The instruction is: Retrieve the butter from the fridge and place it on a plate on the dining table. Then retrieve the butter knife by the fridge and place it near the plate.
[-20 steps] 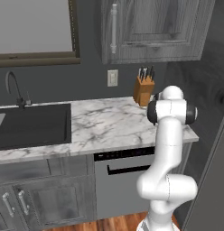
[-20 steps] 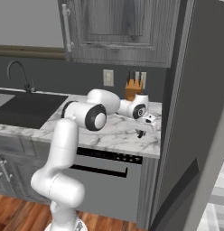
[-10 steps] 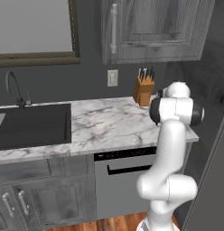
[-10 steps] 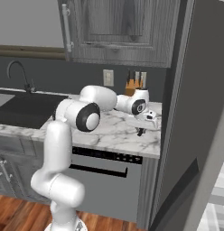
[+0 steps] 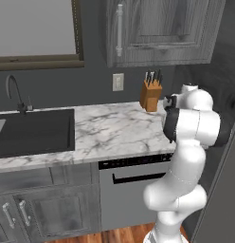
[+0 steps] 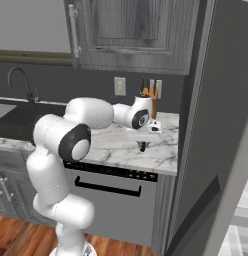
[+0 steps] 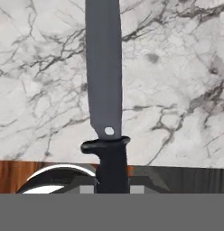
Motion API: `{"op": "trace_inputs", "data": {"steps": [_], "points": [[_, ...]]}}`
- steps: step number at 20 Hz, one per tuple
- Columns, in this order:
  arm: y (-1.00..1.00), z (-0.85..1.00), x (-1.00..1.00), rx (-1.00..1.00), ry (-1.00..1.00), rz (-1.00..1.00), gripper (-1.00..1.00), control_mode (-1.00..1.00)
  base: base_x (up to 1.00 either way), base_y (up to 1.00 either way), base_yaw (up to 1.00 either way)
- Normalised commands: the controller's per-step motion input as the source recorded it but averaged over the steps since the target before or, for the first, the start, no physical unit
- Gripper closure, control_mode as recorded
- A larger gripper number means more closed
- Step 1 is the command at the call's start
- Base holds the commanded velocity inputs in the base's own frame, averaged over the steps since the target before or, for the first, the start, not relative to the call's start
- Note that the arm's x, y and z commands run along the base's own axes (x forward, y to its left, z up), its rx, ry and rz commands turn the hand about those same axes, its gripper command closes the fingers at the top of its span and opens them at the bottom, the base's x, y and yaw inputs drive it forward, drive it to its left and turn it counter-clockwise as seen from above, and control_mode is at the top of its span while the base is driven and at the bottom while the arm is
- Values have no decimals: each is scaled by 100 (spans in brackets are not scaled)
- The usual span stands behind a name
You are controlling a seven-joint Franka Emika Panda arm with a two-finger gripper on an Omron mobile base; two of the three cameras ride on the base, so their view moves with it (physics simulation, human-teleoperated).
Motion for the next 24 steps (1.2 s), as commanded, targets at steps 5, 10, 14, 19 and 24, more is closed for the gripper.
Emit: {"op": "trace_inputs", "data": {"steps": [5,10,14,19,24], "points": [[46,88,-55,0,-11,23,100,-100,0,0,0],[24,87,-52,0,-6,18,100,-100,0,0,0],[20,57,-77,0,-2,13,100,-100,0,0,0],[29,32,-75,0,-5,5,100,-100,0,0,0],[40,7,-39,0,-1,0,100,-100,0,0,0]]}}
